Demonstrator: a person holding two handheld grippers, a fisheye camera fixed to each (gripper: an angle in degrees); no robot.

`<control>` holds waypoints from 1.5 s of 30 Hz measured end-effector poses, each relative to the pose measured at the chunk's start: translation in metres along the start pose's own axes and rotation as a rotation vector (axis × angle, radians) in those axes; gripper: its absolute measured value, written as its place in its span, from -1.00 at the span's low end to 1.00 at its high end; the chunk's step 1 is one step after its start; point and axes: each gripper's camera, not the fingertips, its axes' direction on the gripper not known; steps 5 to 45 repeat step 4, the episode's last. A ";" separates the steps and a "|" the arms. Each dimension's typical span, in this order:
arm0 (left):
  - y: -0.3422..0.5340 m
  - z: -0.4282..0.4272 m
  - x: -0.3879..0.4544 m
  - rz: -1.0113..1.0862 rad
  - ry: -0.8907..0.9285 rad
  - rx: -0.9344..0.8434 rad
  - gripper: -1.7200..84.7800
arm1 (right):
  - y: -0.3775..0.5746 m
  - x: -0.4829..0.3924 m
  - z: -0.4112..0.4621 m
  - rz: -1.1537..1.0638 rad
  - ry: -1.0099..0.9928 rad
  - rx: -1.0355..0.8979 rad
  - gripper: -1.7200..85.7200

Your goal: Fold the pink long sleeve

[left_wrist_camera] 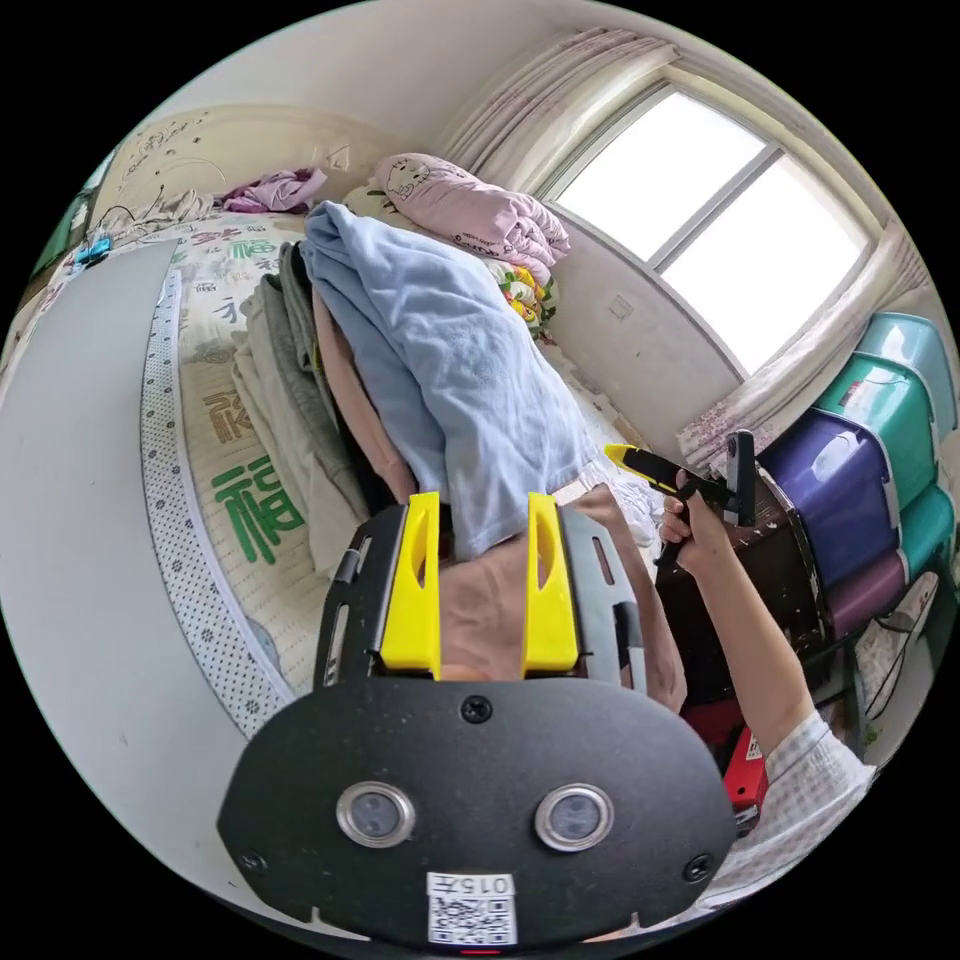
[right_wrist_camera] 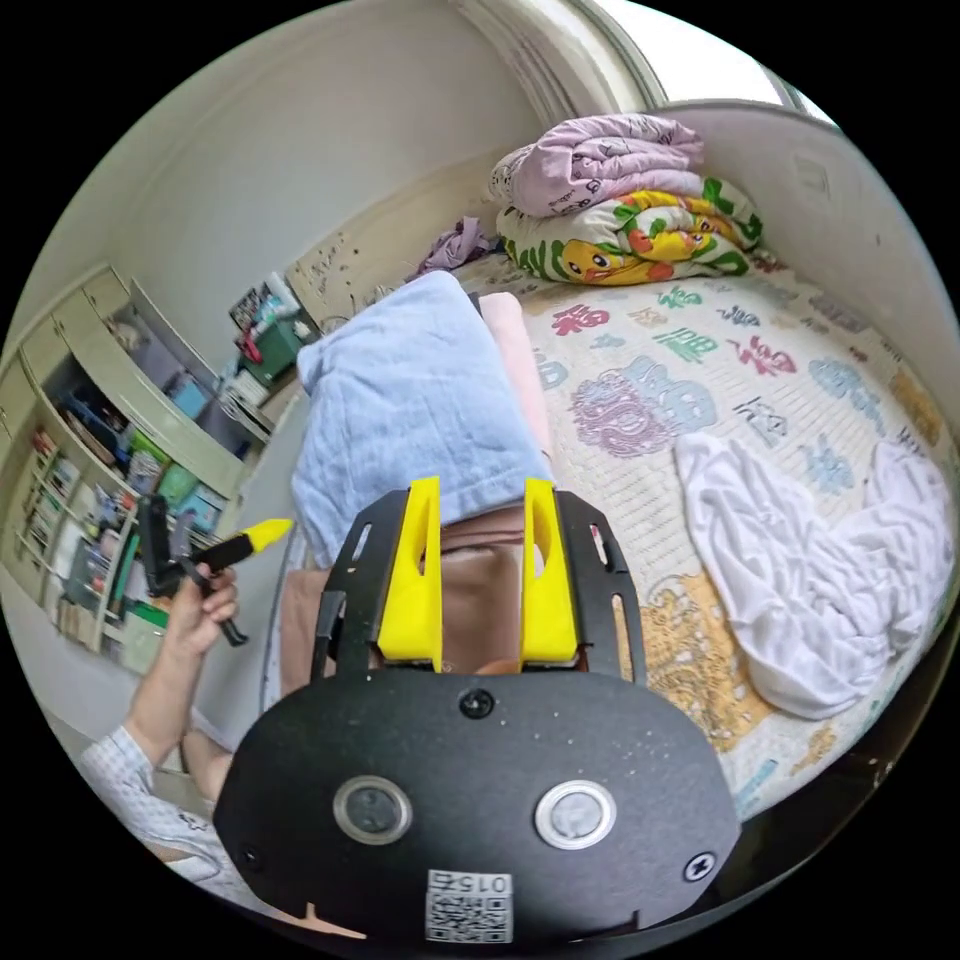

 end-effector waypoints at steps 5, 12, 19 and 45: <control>-0.008 0.028 -0.007 -0.014 -0.027 -0.055 -0.71 | 0.004 0.014 -0.011 0.077 -0.028 -0.033 -0.67; -0.008 0.028 -0.007 -0.014 -0.027 -0.055 -0.71 | 0.004 0.014 -0.011 0.077 -0.028 -0.033 -0.67; -0.008 0.028 -0.007 -0.014 -0.027 -0.055 -0.71 | 0.004 0.014 -0.011 0.077 -0.028 -0.033 -0.67; -0.008 0.028 -0.007 -0.014 -0.027 -0.055 -0.71 | 0.004 0.014 -0.011 0.077 -0.028 -0.033 -0.67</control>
